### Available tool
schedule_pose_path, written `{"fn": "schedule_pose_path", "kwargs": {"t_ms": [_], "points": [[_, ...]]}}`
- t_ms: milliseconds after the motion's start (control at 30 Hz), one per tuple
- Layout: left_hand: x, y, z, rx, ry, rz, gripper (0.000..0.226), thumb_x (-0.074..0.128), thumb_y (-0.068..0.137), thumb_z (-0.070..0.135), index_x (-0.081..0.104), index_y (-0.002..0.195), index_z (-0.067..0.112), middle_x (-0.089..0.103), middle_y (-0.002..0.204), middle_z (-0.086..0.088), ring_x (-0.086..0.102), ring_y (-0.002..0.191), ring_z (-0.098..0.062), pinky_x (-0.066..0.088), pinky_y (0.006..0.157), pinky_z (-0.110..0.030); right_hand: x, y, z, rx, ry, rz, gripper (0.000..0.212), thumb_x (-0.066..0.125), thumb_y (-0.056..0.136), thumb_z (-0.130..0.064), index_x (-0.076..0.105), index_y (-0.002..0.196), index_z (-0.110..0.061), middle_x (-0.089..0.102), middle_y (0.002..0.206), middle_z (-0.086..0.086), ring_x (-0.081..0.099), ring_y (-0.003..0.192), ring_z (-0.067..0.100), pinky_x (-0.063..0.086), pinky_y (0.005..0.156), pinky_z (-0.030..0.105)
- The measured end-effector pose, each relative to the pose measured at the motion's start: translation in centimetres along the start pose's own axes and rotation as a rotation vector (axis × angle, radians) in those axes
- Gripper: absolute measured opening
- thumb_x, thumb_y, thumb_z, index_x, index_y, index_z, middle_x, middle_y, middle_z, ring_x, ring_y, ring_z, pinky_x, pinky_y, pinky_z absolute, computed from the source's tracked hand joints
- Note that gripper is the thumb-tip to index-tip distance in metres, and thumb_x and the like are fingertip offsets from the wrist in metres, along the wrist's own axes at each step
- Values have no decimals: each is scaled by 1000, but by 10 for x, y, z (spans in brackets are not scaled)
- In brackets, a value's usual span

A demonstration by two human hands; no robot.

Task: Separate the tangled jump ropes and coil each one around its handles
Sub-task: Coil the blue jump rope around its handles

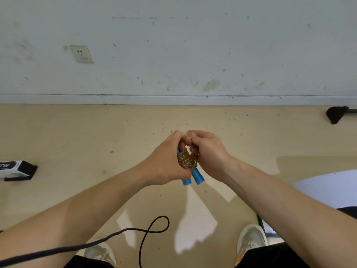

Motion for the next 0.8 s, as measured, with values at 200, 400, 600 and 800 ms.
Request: {"fn": "schedule_pose_path", "kwargs": {"t_ms": [200, 400, 600, 800], "points": [[12, -2, -18, -180, -340, 5, 58, 76, 78, 0, 44, 123, 20, 42, 106, 1, 57, 79, -10, 58, 65, -26, -6, -2, -1, -13, -39, 118, 31, 40, 105, -19, 70, 114, -16, 50, 58, -18, 45, 68, 8, 41, 65, 24], [7, -2, -36, -389, -688, 108, 25, 54, 99, 26, 68, 113, 11, 67, 102, -5, 66, 79, -24, 60, 73, -50, 4, -3, 0, -23, -84, 27, 36, 41, 105, -20, 60, 134, -11, 69, 120, 2, 64, 115, 13, 50, 104, 40], [1, -2, -39, -375, -717, 73, 29, 48, 104, 21, 71, 114, 5, 66, 122, -16, 68, 83, -34, 59, 72, -54, 2, 5, 9, 3, -149, 4, 42, 38, 107, -23, 45, 146, -10, 63, 132, 6, 58, 125, 18, 46, 109, 43], [1, -3, -37, -315, -653, 34, 30, 49, 105, 28, 73, 115, 13, 70, 109, -5, 71, 89, -36, 59, 77, -57, 5, 5, 2, -23, -379, -55, 39, 34, 106, -17, 72, 100, -11, 75, 102, 5, 69, 102, 23, 55, 88, 36]]}}
Point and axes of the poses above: each hand's wrist, its own y-axis towards the middle knuckle, its own x-axis out of the palm, z = x × y, the point moved 10 cm from there along y, towards the middle knuckle
